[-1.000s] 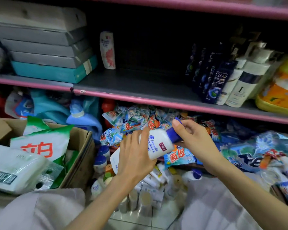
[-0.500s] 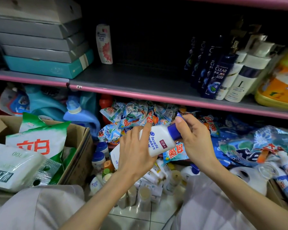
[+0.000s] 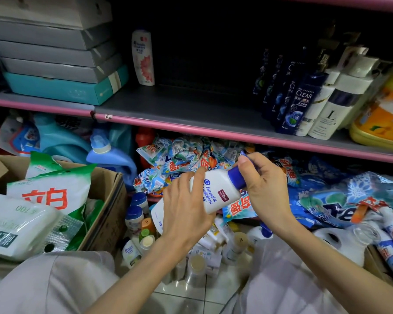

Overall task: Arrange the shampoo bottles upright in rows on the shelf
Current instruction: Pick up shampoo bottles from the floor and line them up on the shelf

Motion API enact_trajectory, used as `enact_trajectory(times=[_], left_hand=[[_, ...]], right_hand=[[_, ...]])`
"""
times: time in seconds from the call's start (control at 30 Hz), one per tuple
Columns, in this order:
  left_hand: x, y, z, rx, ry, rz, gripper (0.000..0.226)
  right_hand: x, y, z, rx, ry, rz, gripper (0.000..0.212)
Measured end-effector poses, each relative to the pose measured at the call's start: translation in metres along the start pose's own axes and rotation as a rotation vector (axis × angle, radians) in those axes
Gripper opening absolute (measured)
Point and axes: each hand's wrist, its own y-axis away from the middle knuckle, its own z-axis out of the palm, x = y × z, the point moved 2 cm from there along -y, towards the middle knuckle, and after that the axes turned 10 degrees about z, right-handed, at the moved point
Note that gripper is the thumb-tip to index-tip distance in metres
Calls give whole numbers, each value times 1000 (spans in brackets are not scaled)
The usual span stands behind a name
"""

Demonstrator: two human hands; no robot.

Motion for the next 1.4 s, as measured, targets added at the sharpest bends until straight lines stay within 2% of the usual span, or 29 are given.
enact_trajectory(times=[0.1, 0.17, 0.27, 0.4, 0.53, 0.67, 0.77, 1.03, 1.2, 1.33, 1.4], left_hand=[[-3, -1, -1, -13, -7, -22, 83], [-3, -5, -4, 0, 6, -59, 84], [-3, -16, -12, 65, 72, -128, 79], [-9, -28, -22, 113, 100, -144, 75], [-28, -42, -34, 167, 177, -183, 84], [-59, -62, -42, 214, 390, -259, 93], [-88, -86, -44, 155, 496, -294, 80], [-180, -208, -55, 199, 378, -388, 71], [-239, -258, -33, 267, 436, -460, 71], [-276, -289, -7, 323, 398, -496, 84], [-289, -300, 8, 306, 383, -499, 86]], right_hand=[[-1, -3, 2, -49, -97, 63, 23], [3, -1, 9, -140, -186, 145, 14], [7, 6, 27, -303, -272, 234, 25], [-9, 1, 43, -326, -293, 189, 12], [-38, -28, 61, -300, -288, 145, 17], [-80, -76, 86, -316, -240, 104, 20], [-110, -117, 104, -316, -217, 73, 22], [-170, -228, 171, -349, -130, -49, 27], [-179, -290, 220, -371, 1, -136, 36], [-172, -328, 251, -389, 85, -221, 51], [-166, -344, 257, -386, 177, -287, 51]])
